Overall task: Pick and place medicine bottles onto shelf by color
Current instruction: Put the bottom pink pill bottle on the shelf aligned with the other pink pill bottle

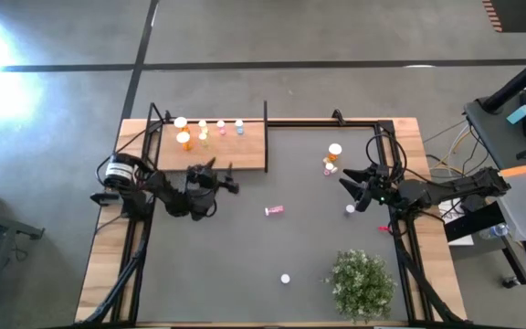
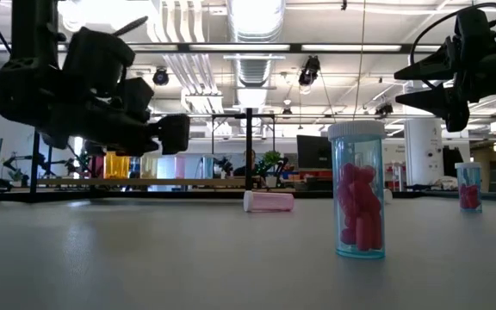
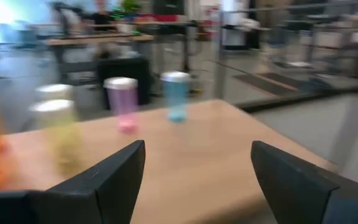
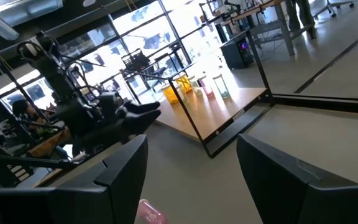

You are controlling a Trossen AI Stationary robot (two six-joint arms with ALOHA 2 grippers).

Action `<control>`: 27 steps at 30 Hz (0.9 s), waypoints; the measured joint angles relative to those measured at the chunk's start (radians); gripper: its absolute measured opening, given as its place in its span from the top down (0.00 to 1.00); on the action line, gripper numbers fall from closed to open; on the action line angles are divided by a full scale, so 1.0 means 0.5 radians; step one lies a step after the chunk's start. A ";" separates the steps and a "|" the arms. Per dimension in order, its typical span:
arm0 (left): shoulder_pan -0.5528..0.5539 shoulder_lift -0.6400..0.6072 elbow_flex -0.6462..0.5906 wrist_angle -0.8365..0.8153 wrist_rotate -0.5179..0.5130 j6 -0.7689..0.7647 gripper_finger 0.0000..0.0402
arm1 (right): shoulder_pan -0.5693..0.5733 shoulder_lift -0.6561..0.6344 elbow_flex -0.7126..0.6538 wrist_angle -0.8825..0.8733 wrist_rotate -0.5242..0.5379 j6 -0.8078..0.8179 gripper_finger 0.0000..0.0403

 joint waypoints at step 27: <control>-0.274 0.000 0.694 -1.173 0.529 -1.170 0.31 | 0.000 -0.001 0.000 0.000 0.000 0.001 0.41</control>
